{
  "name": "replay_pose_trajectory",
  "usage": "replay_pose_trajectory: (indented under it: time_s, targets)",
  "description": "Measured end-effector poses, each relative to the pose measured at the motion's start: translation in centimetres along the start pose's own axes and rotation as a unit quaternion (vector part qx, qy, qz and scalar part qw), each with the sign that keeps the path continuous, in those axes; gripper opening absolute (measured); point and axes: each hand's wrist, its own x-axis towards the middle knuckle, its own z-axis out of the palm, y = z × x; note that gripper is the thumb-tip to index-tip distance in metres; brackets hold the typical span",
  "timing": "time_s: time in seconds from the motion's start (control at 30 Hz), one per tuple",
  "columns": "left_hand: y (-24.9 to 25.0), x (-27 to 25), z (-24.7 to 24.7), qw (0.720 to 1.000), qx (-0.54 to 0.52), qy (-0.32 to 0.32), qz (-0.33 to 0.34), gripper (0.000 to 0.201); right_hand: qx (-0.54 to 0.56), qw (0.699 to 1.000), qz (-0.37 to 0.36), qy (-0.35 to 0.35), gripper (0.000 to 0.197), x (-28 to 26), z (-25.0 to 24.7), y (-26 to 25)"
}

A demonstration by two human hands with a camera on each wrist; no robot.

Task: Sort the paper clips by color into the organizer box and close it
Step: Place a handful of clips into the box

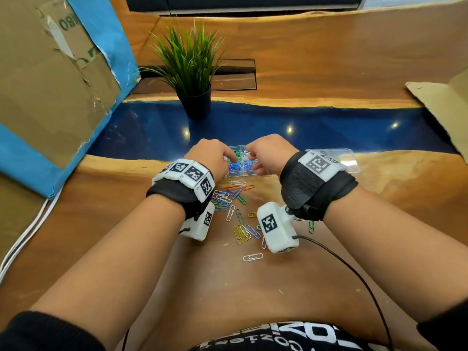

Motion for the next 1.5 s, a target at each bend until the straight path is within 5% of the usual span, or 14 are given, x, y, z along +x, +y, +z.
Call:
replay_pose_trajectory:
  time_s: [0.23, 0.43, 0.67, 0.87, 1.13, 1.5]
  targets:
    - [-0.1, -0.7, 0.3, 0.999, 0.03, -0.021, -0.006, 0.032, -0.038, 0.998, 0.03, -0.032, 0.012, -0.7, -0.5, 0.7]
    - [-1.5, -2.7, -0.2, 1.0, -0.014, 0.015, 0.002, 0.014, -0.135, 0.988, -0.077, -0.005, 0.028, -1.4, -2.2, 2.2]
    - [-2.4, -4.3, -0.9, 0.997, 0.045, -0.058, 0.008, 0.012, -0.439, 0.882, -0.163, -0.059, 0.026, -2.8, -0.7, 2.0]
    - [-1.6, -4.1, -1.1, 0.991, 0.089, -0.089, 0.035, 0.023, -0.572, 0.794, -0.196, -0.061, 0.025, -2.0, 1.3, 1.4]
    - [0.3, -3.4, 0.1, 0.974, 0.2, -0.088, 0.057, 0.02, -0.624, 0.752, -0.203, -0.061, 0.017, -1.7, 1.6, 1.8]
    - [2.0, -2.0, 1.3, 0.967, 0.232, -0.088, 0.056, 0.02, -0.645, 0.738, -0.187, -0.063, 0.023, -2.2, 0.7, 2.4]
